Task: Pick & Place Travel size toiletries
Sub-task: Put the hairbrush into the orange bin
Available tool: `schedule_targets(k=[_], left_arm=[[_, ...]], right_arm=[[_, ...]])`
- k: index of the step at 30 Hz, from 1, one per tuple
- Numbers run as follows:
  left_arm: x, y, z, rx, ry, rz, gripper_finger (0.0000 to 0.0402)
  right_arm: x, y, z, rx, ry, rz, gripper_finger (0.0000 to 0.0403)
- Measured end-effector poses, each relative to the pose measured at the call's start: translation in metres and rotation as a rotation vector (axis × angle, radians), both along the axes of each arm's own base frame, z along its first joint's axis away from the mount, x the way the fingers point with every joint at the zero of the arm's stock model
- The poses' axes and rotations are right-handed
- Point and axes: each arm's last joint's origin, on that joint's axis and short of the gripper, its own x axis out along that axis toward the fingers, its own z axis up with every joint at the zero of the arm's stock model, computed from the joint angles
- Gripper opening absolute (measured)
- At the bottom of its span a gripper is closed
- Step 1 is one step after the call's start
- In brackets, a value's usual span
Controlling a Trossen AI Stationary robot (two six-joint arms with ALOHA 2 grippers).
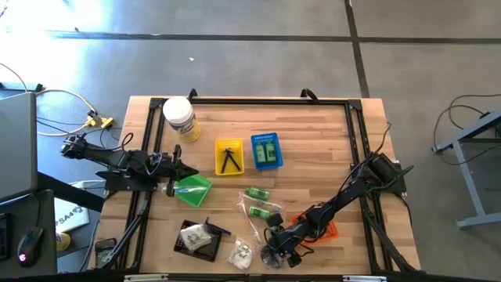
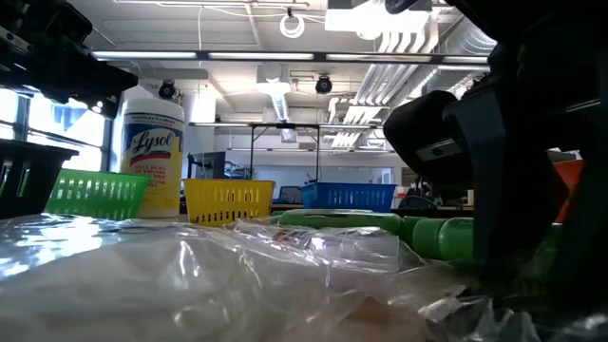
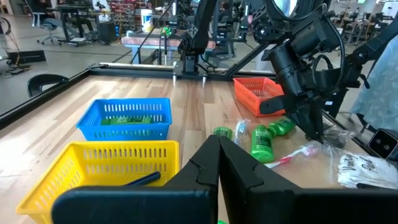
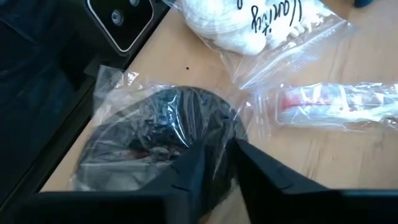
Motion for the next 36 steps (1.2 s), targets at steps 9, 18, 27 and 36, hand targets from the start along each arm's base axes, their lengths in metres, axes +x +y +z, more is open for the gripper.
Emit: schedule_targets(k=[9, 18, 27, 36], left_arm=[[0.000, 0.000, 0.000, 0.000, 0.001, 0.000, 0.0000], [0.000, 0.000, 0.000, 0.000, 0.001, 0.001, 0.0000], [0.000, 0.000, 0.000, 0.001, 0.002, 0.001, 0.0000], [0.000, 0.000, 0.000, 0.030, 0.002, 0.001, 0.0000]], right_arm=[[0.000, 0.001, 0.011, 0.032, -0.041, 0.015, 0.0008], [-0.011, -0.005, 0.085, 0.085, -0.223, 0.065, 0.0002], [-0.051, -0.025, 0.144, 0.029, -0.221, 0.046, 0.0002], [-0.116, -0.052, 0.181, -0.047, -0.106, -0.121, 0.0002]])
